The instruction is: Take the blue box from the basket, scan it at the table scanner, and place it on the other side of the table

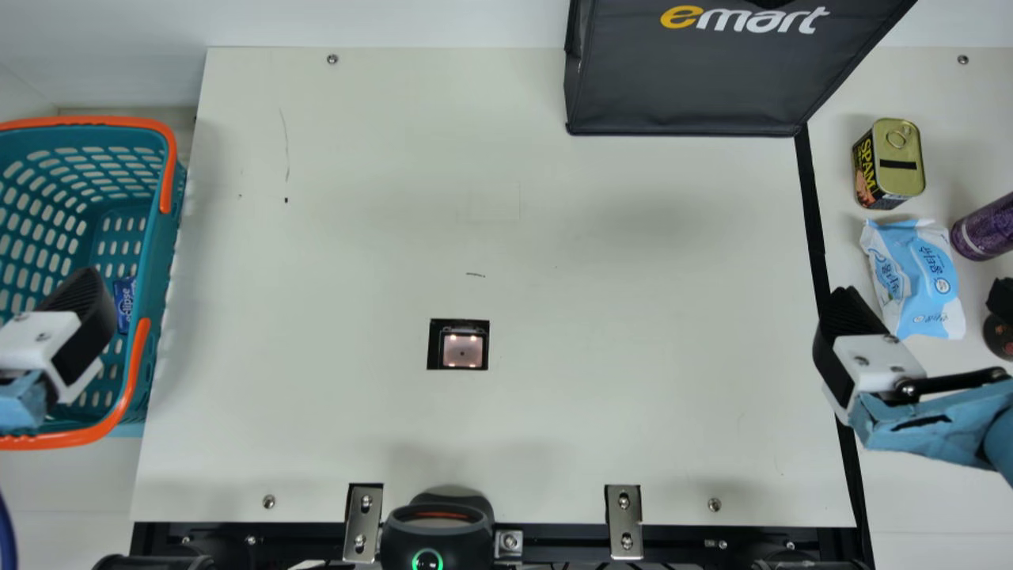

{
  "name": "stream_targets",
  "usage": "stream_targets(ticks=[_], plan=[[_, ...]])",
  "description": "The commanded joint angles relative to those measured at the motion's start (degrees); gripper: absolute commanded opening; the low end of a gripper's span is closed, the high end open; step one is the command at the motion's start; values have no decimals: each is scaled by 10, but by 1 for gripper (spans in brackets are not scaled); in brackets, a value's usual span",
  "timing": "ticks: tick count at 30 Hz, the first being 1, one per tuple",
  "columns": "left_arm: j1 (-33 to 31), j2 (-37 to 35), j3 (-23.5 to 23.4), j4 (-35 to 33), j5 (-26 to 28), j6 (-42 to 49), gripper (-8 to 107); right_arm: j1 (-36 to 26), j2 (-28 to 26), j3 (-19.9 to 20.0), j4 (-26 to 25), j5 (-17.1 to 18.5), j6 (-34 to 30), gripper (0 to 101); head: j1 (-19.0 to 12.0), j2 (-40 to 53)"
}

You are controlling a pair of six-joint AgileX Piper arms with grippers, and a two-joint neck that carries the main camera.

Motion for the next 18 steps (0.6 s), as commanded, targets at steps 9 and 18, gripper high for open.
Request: stream_targets(ticks=[9,18], plan=[[0,0,0,0,0,0,90,0,0,0,0,0,0,95,-17,122],[0,0,0,0,0,0,90,0,0,0,0,0,0,95,-17,202]])
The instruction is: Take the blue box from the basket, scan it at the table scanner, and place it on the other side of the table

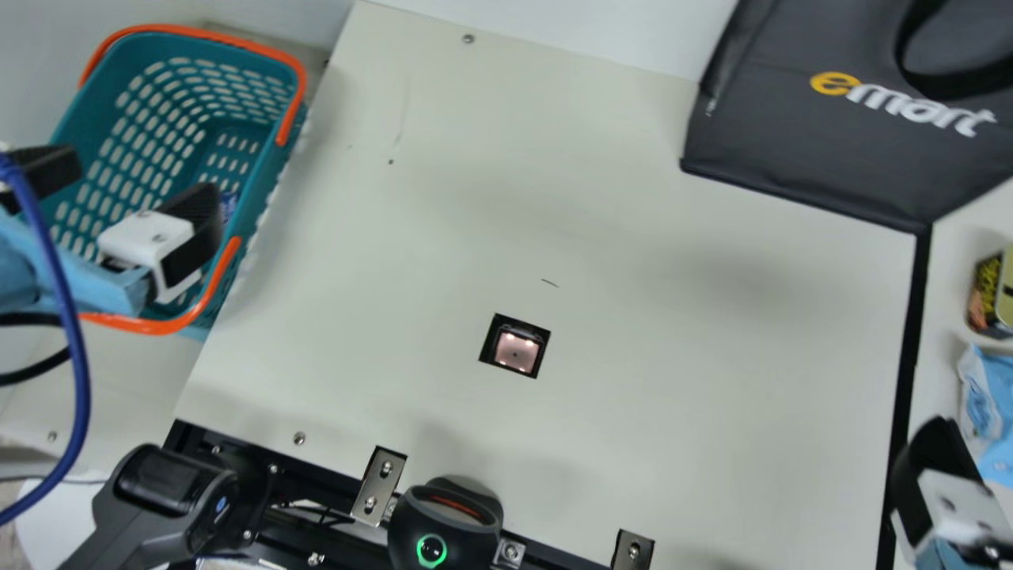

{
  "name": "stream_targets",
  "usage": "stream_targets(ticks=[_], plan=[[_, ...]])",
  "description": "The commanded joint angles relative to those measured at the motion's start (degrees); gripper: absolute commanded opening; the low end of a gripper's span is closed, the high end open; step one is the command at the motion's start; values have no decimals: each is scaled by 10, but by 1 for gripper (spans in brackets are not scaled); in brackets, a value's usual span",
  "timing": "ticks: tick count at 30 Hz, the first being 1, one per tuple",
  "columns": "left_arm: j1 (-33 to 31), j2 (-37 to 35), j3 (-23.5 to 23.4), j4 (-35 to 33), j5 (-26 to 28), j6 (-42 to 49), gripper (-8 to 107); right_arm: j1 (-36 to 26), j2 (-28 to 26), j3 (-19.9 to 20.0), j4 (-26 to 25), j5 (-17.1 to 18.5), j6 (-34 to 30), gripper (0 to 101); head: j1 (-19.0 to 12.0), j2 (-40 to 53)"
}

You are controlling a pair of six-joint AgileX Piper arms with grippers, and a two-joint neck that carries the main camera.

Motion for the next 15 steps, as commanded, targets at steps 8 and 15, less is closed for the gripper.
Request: stream_targets(ticks=[8,15], plan=[[0,0,0,0,0,0,90,0,0,0,0,0,0,95,-17,6],[-1,0,0,0,0,0,90,0,0,0,0,0,0,95,-17,6]])
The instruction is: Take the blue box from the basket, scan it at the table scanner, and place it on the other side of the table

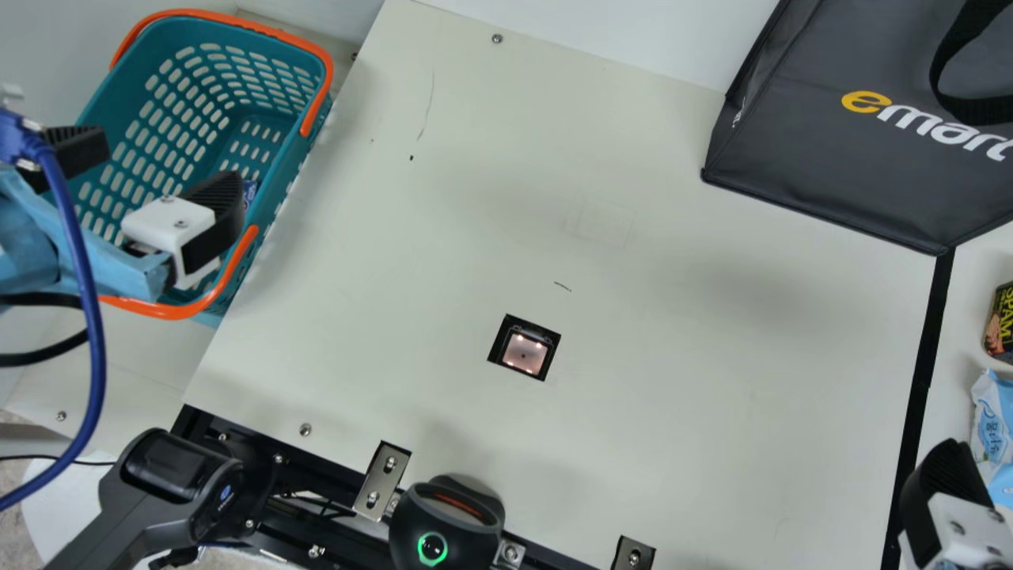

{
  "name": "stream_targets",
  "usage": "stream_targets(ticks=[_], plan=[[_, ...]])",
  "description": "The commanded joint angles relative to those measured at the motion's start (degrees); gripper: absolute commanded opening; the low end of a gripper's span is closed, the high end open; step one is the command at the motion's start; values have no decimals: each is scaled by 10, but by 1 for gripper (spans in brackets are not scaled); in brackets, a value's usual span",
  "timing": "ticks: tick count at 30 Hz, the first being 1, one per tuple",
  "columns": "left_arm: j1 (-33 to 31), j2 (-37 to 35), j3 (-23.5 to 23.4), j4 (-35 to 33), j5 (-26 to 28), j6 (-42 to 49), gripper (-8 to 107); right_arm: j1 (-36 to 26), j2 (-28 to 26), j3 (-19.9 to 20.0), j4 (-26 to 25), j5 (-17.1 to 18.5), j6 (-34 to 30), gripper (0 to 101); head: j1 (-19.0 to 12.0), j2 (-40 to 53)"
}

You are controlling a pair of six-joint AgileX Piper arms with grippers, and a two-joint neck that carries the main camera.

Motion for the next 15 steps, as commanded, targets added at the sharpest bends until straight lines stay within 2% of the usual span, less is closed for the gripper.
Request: stream_targets(ticks=[1,6,15], plan=[[1,1,0,1,-1,-1,90,0,0,0,0,0,0,95,-17,1],[25,12,0,8,-8,-24,90,0,0,0,0,0,0,95,-17,1],[109,48,11,20,-39,-62,90,0,0,0,0,0,0,95,-17,1]])
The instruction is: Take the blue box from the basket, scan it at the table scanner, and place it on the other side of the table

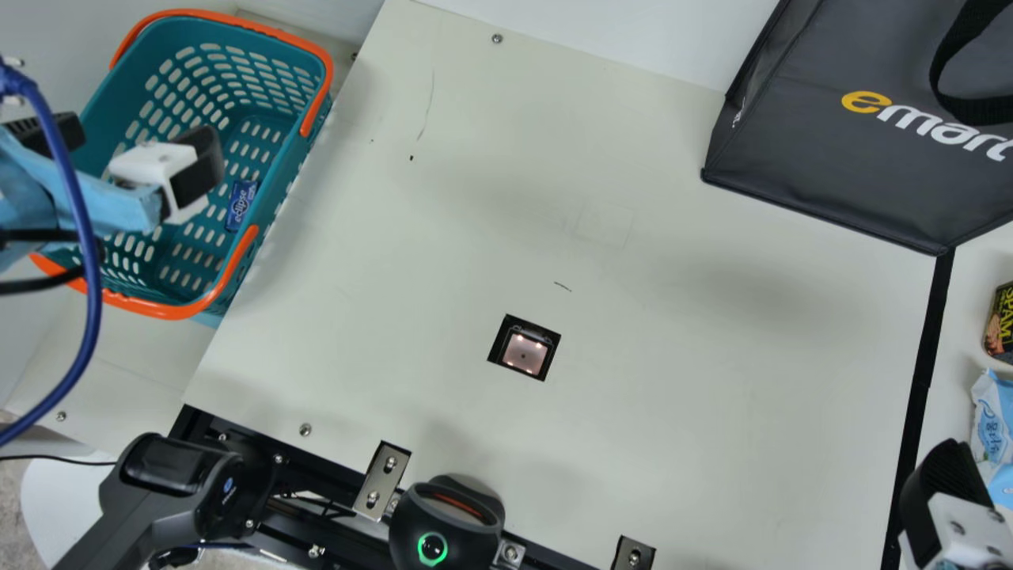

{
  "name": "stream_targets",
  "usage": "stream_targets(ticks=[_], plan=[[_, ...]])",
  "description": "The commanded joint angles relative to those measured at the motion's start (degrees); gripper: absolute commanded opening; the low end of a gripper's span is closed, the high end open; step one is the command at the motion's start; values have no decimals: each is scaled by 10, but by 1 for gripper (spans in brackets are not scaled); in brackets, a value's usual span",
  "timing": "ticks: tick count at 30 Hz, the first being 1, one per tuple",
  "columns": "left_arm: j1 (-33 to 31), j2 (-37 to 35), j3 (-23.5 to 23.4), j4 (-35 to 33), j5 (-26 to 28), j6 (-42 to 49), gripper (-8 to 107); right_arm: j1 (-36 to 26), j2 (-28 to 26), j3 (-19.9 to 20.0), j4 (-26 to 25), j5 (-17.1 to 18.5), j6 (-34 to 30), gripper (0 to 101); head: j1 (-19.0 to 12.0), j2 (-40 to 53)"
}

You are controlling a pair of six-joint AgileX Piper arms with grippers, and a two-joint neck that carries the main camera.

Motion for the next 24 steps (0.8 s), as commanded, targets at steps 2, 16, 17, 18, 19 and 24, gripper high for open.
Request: stream_targets(ticks=[2,16,17,18,19,24], plan=[[38,13,5,0,-12,1,90,0,0,0,0,0,0,95,-17,2],[186,84,20,-38,-53,84,90,0,0,0,0,0,0,95,-17,2],[195,90,21,-43,-55,94,90,0,0,0,0,0,0,95,-17,2],[203,95,21,-47,-56,103,90,0,0,0,0,0,0,95,-17,2],[209,101,22,-50,-57,111,90,0,0,0,0,0,0,95,-17,2],[239,135,21,-72,-59,162,90,0,0,0,0,0,0,95,-17,2]])
